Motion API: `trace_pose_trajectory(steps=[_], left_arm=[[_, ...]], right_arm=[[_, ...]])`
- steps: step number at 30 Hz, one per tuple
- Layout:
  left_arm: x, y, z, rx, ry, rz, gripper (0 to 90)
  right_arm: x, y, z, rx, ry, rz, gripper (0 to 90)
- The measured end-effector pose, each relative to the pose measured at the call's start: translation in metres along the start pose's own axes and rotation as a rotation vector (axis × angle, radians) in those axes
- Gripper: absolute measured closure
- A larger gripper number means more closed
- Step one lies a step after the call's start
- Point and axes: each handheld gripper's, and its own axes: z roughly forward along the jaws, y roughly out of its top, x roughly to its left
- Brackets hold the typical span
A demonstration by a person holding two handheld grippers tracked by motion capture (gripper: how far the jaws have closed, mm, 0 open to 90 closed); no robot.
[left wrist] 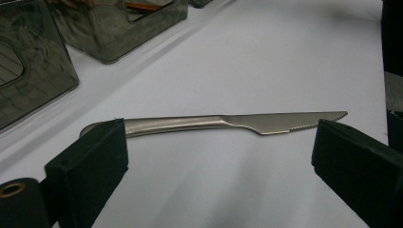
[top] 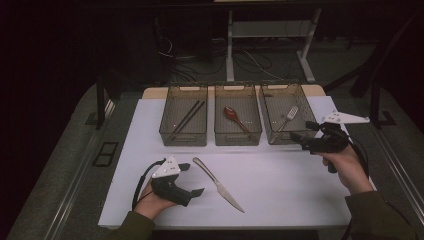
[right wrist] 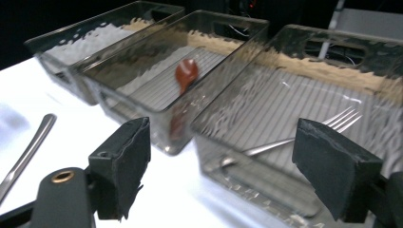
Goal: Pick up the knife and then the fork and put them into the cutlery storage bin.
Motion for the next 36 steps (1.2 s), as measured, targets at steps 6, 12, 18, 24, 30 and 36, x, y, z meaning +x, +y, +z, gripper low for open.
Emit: trace_pose_trajectory(steps=[6,12,18,24,30,36], left_arm=[[0.000,0.002,0.000,0.002,0.010,0.004,14.8],[0.004,0.008,0.003,0.033,0.011,0.030,36.1],[0.006,0.014,0.005,0.047,0.008,0.029,58.6],[0.007,0.023,0.011,0.075,-0.002,0.036,79.3],[0.015,0.034,0.034,0.147,0.005,0.058,88.8],[0.029,0.039,0.060,0.214,0.032,0.073,88.9]], right_arm=[[0.017,-0.023,0.002,0.019,0.029,-0.006,18.3],[0.033,-0.050,0.003,0.057,0.058,-0.022,18.0],[0.044,-0.070,-0.001,0.059,0.089,-0.025,17.2],[0.047,-0.084,-0.004,0.087,0.101,-0.046,17.2],[0.052,-0.089,-0.007,0.090,0.109,-0.055,17.2],[0.050,-0.090,-0.005,0.100,0.106,-0.061,17.2]])
